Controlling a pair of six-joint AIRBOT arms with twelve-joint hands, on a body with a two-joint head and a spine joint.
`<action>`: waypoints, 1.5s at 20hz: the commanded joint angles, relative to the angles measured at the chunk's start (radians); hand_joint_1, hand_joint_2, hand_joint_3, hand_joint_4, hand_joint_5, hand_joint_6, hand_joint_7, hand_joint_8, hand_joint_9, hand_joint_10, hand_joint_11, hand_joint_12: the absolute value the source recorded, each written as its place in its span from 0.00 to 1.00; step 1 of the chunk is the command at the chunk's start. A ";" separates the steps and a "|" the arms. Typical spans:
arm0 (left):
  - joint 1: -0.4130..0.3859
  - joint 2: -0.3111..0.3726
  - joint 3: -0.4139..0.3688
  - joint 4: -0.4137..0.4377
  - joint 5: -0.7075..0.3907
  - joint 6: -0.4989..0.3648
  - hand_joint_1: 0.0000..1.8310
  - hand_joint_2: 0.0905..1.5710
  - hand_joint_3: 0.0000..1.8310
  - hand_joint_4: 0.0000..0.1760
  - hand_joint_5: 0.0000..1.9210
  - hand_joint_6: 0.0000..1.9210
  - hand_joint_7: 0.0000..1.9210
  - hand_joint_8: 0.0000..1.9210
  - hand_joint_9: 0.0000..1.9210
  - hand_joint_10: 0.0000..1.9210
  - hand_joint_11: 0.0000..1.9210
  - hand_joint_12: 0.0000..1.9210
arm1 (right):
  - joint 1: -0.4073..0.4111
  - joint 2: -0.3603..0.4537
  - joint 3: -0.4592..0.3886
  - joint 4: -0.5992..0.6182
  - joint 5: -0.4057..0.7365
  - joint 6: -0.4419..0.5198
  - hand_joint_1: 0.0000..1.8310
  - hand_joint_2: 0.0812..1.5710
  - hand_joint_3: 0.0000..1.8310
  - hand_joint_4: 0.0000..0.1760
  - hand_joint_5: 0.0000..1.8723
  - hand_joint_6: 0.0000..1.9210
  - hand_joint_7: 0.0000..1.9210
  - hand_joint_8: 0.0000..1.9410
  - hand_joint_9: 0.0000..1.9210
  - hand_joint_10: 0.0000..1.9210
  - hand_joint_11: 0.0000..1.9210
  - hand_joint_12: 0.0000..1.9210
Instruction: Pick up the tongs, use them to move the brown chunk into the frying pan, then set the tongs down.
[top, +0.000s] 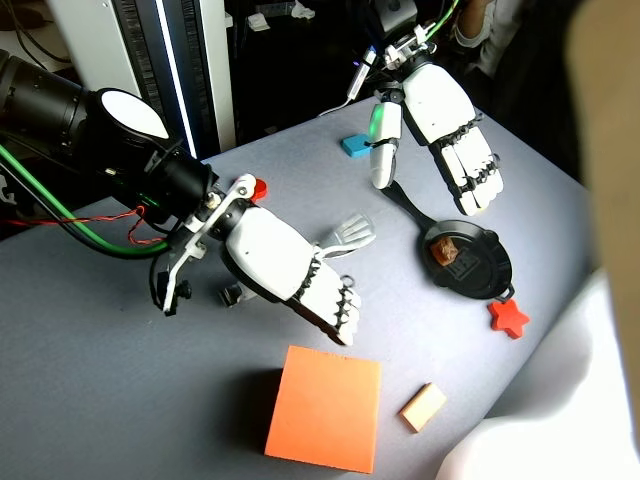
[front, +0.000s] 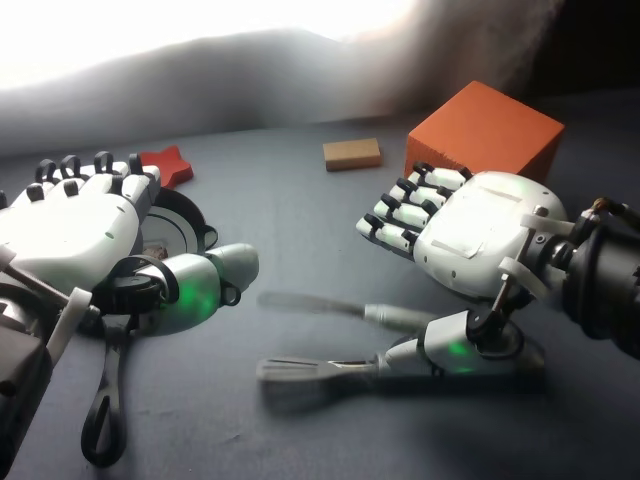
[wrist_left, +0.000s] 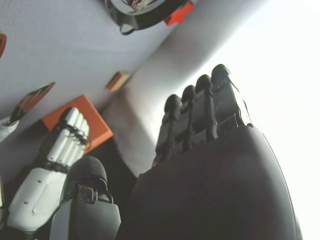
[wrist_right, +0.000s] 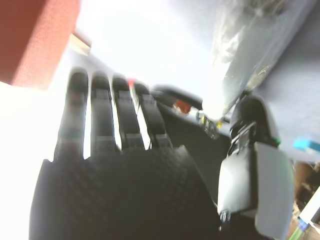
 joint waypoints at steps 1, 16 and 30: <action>-0.011 0.009 -0.006 0.084 -0.066 -0.008 0.00 0.71 0.00 0.00 0.02 0.00 0.01 0.00 0.00 0.00 0.00 0.00 | 0.017 0.016 -0.012 -0.043 -0.026 0.003 0.05 0.62 0.00 0.00 0.02 0.00 0.03 0.00 0.03 0.00 0.00 0.10; -0.061 0.009 -0.006 0.075 -0.090 0.078 0.00 0.85 0.00 0.00 0.23 0.24 0.29 0.23 0.13 0.50 0.00 0.77 | 0.280 0.481 -0.436 0.594 -0.001 -0.397 0.09 0.75 0.00 0.00 0.56 0.10 0.62 0.09 0.48 0.36 0.24 0.80; -0.043 0.011 -0.007 0.091 -0.072 0.078 0.24 0.94 0.00 0.00 0.50 0.90 0.53 0.90 0.48 1.00 0.42 1.00 | 0.279 0.581 -0.433 0.594 0.224 -0.497 0.25 0.97 0.01 0.00 0.52 0.95 0.63 0.95 0.63 1.00 0.63 1.00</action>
